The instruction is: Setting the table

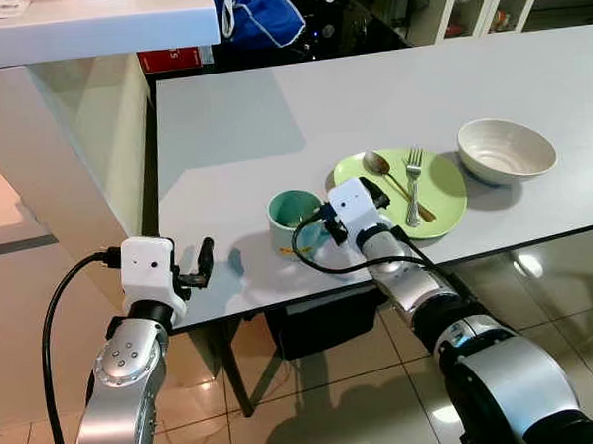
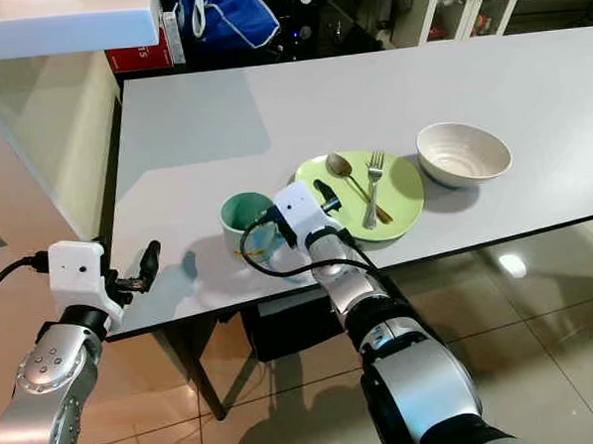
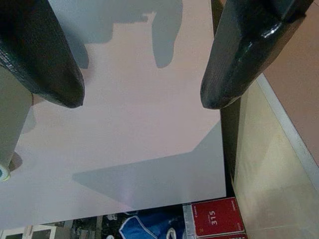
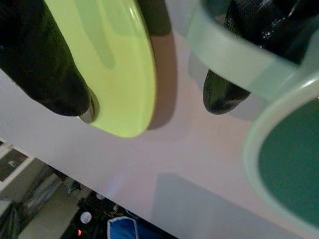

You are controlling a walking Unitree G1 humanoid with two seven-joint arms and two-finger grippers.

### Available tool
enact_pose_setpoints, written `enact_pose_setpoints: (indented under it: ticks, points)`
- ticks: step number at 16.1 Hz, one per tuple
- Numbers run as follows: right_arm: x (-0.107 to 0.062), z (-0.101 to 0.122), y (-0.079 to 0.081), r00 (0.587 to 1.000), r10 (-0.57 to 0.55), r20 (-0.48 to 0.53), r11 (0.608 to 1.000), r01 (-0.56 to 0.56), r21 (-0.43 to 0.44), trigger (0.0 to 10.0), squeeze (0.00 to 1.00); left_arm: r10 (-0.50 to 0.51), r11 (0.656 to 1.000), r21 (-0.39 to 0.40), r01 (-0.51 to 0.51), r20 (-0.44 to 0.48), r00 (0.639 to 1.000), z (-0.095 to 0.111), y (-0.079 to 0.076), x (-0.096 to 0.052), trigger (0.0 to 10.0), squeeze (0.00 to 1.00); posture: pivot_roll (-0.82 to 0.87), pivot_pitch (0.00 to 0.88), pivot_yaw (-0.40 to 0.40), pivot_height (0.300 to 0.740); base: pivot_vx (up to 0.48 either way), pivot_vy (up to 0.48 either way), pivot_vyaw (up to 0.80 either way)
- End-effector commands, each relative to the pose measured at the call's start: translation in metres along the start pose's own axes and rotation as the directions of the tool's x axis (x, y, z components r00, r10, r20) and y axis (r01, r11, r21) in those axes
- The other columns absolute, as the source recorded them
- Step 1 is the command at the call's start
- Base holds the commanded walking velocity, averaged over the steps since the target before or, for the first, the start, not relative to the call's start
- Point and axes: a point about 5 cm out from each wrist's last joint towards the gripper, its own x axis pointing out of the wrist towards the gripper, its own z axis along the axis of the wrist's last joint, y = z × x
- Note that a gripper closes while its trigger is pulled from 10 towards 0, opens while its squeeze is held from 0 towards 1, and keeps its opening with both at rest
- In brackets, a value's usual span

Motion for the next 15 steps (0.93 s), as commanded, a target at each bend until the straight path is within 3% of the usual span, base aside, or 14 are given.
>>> enact_pose_setpoints:
  ticks: [1,8,11,15]
  points:
    - [-0.002,-0.003,-0.002,1.000,0.004,-0.002,0.998,-0.004,0.070,10.0,0.00,0.004,1.000,0.004,-0.004,0.003,1.000,0.000,-0.001,0.001,10.0,0.00,0.12,0.012,0.004,0.740,0.000,0.000,0.00]
    - [-0.012,-0.017,-0.015,0.999,0.027,-0.036,0.977,-0.019,0.214,10.0,0.00,0.008,1.000,-0.004,-0.008,0.003,1.000,-0.002,-0.004,0.002,10.0,0.00,0.10,0.016,-0.002,0.740,0.000,0.000,0.00]
    - [-0.027,-0.033,-0.016,0.996,0.045,-0.075,0.956,-0.021,0.294,10.0,0.00,0.010,1.000,-0.006,-0.009,0.004,1.000,-0.002,-0.004,0.002,10.0,0.00,0.10,0.017,0.000,0.740,0.000,0.000,0.00]
    - [-0.038,-0.035,-0.018,0.995,0.059,-0.084,0.944,-0.028,0.330,10.0,0.00,0.012,1.000,-0.007,-0.012,0.005,1.000,-0.002,-0.003,0.002,10.0,0.00,0.10,0.019,-0.002,0.740,0.000,0.000,0.00]
